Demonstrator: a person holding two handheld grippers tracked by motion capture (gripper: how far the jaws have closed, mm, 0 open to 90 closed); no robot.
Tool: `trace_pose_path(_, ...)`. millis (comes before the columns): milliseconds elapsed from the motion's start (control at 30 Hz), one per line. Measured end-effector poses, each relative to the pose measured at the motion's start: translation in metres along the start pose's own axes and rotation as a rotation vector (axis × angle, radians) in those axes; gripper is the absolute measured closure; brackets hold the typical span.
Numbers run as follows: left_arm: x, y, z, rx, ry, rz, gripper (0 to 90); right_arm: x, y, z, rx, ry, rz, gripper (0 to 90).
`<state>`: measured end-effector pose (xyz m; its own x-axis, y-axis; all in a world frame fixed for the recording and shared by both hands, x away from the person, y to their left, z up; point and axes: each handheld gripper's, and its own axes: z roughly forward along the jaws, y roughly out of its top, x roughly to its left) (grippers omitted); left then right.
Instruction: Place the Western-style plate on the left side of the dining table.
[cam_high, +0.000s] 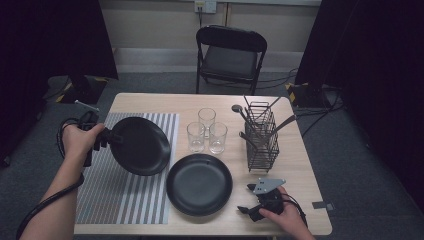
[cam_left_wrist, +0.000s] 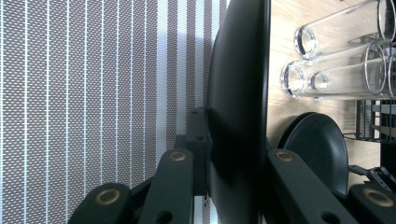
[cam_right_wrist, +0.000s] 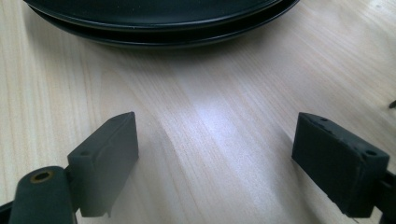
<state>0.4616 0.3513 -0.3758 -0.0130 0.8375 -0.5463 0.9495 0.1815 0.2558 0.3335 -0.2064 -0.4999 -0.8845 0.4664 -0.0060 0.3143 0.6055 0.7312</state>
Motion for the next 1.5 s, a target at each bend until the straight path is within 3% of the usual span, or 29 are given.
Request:
trace_pose_path(67,0.002,0.0,-0.001,0.007,0.011,0.023,78.5,0.0,0.0,0.0,0.0,0.0,0.0,13.8)
trace_pose_path(133,0.001,-0.001,0.0,0.006,0.01,-0.007,78.5,0.0,0.0,0.0,0.0,0.0,0.0,13.8)
trace_pose_path(333,0.004,-0.003,0.002,0.019,-0.004,-0.012,78.5,0.0,0.0,0.0,0.0,0.0,0.0,13.8)
trace_pose_path(533,0.005,-0.005,0.005,0.025,0.009,-0.02,78.4,0.0,0.0,0.0,0.0,0.0,0.0,13.8)
trace_pose_path(600,0.006,-0.005,0.005,0.029,0.01,-0.002,78.5,0.0,0.0,0.0,0.0,0.0,0.0,13.8)
trace_pose_path(667,0.006,-0.006,0.005,0.036,0.019,-0.018,78.5,0.0,0.0,0.0,0.0,0.001,0.0,13.8)
trace_pose_path(700,0.008,-0.005,0.004,0.045,0.02,0.001,78.5,0.0,0.0,0.0,0.0,0.0,0.0,13.8)
trace_pose_path(867,0.008,-0.007,0.004,0.022,0.017,-0.033,78.3,0.0,0.0,0.0,0.0,0.001,0.0,13.8)
trace_pose_path(900,0.009,-0.007,0.003,0.029,0.024,-0.017,78.3,0.0,0.0,0.0,-0.001,0.001,-0.002,13.8)
trace_pose_path(1033,0.011,-0.008,0.003,0.034,0.016,-0.038,78.3,0.0,0.0,0.0,-0.001,0.002,-0.001,13.8)
trace_pose_path(1167,0.017,-0.009,0.004,0.038,0.013,-0.03,78.2,0.0,0.0,0.0,-0.001,0.001,-0.001,13.8)
trace_pose_path(1500,0.019,-0.01,0.004,0.04,0.006,-0.056,78.5,0.0,0.0,0.0,-0.001,0.001,-0.001,13.8)
